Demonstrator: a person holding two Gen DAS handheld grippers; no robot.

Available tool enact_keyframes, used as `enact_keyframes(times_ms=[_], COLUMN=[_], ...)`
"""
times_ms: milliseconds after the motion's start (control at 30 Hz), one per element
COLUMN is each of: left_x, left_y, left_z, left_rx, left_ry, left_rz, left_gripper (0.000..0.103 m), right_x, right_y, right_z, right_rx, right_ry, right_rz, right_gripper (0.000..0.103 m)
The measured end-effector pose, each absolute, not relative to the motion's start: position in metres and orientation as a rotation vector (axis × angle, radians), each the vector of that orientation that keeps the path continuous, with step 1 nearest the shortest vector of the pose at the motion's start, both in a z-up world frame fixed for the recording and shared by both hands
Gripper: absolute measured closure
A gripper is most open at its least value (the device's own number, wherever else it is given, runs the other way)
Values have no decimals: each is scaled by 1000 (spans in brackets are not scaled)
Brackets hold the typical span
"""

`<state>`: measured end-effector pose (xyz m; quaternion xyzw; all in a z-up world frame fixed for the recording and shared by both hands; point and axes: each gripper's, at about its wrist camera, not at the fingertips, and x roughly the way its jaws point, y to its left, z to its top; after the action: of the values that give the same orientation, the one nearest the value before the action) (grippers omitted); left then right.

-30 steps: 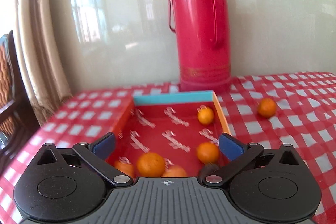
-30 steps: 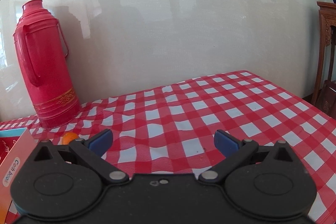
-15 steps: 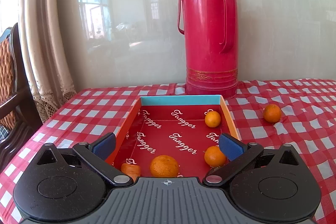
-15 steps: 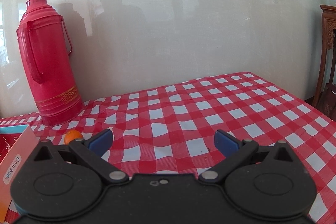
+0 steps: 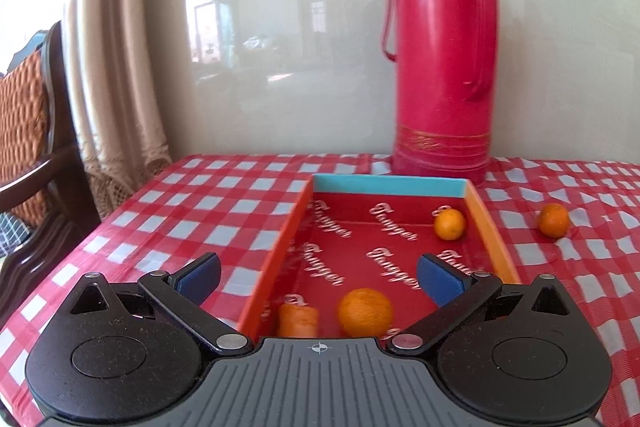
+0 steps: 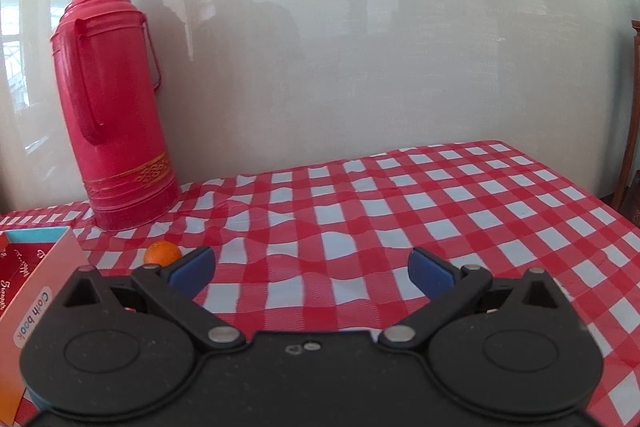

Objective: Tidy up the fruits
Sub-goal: 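Reach the right tool to the last mandarin orange and grasp it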

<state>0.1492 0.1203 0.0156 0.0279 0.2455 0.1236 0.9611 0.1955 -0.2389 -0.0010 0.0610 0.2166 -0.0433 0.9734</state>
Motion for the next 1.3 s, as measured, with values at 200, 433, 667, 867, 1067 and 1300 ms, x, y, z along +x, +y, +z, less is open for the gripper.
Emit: enact_keyframes(times_ms=[200, 433, 667, 867, 1067, 1300], left_x=[139, 125, 113, 102, 94, 90], left_y=[161, 220, 271, 297, 310, 307], left_z=[15, 11, 3, -3, -1, 5], left_rx=[11, -73, -135, -118, -134, -144], left_ry=[476, 489, 499, 515, 509, 496], left_rz=[343, 470, 578, 626, 638, 614], left_gripper=[0, 0, 0, 0, 0, 0], right_x=[209, 234, 269, 296, 301, 270], right_y=[-213, -172, -129, -115, -116, -106], right_z=[-4, -9, -19, -32, -37, -5], right_rx=[86, 8, -34, -56, -20, -20], right_ry=[439, 459, 517, 603, 660, 566], right_rz=[-49, -3, 53, 18, 28, 78], right_gripper=[6, 6, 22, 27, 70, 70])
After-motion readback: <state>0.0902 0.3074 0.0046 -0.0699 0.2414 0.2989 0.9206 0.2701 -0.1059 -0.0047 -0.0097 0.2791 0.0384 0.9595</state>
